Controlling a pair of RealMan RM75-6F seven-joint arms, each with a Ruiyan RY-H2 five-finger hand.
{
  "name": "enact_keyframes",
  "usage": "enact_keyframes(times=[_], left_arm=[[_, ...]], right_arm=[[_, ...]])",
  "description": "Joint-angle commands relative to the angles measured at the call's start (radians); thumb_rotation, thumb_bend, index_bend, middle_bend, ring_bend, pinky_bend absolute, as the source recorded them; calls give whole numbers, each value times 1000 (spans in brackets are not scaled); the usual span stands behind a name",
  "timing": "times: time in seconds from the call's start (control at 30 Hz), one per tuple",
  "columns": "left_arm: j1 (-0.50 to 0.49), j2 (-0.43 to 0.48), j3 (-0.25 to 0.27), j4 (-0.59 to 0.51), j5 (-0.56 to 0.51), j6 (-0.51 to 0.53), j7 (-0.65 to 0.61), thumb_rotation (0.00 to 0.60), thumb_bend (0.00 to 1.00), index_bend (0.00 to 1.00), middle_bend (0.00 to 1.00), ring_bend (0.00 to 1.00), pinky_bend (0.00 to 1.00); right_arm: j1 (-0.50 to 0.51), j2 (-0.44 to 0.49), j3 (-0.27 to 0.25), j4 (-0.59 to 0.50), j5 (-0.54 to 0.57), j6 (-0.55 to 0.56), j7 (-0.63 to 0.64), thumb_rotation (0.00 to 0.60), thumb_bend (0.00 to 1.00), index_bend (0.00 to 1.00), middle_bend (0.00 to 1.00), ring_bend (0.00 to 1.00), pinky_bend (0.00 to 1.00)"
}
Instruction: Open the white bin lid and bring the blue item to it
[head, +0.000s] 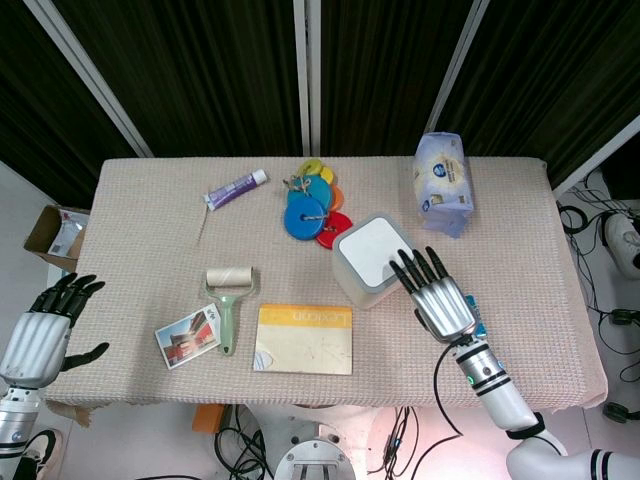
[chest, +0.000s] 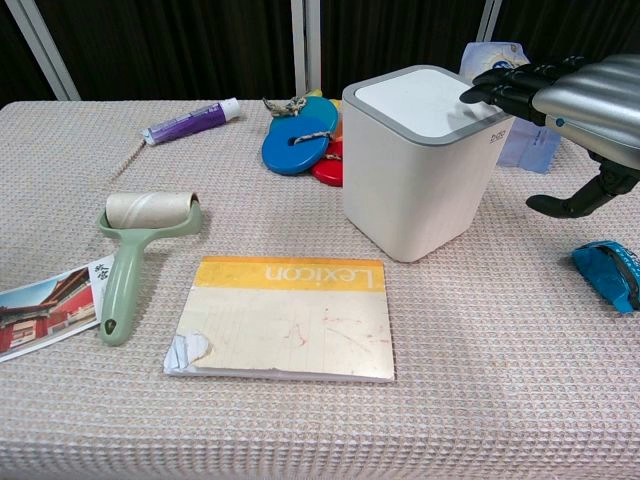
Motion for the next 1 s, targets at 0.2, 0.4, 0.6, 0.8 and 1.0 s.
enact_keyframes(times=[0.2, 0.4, 0.6, 0.8, 1.0], left_arm=[[2, 0, 1, -3, 1, 3, 5, 600, 29, 183, 137, 85, 226], [0, 0, 1, -2, 0, -2, 5, 600, 29, 183, 137, 85, 226], [1, 2, -1, 0, -3, 1, -3, 600, 28, 183, 138, 85, 226], [1, 4, -1, 1, -5, 0, -8, 600, 29, 183, 137, 85, 226], [1, 5, -2, 1, -7, 1, -12, 600, 29, 183, 138, 85, 226]], right_arm=[[9, 5, -15, 0, 4, 16, 3, 600, 228, 0, 0, 0, 0], [20, -1, -22, 10, 1, 25, 20, 600, 228, 0, 0, 0, 0], [34, -18, -33, 33, -22, 26, 56, 600, 231, 0, 1, 0, 0], [50, -31, -36, 52, -32, 20, 83, 600, 246, 0, 50, 0, 0], [61, -40, -42, 63, -22, 9, 95, 600, 258, 0, 163, 0, 0]])
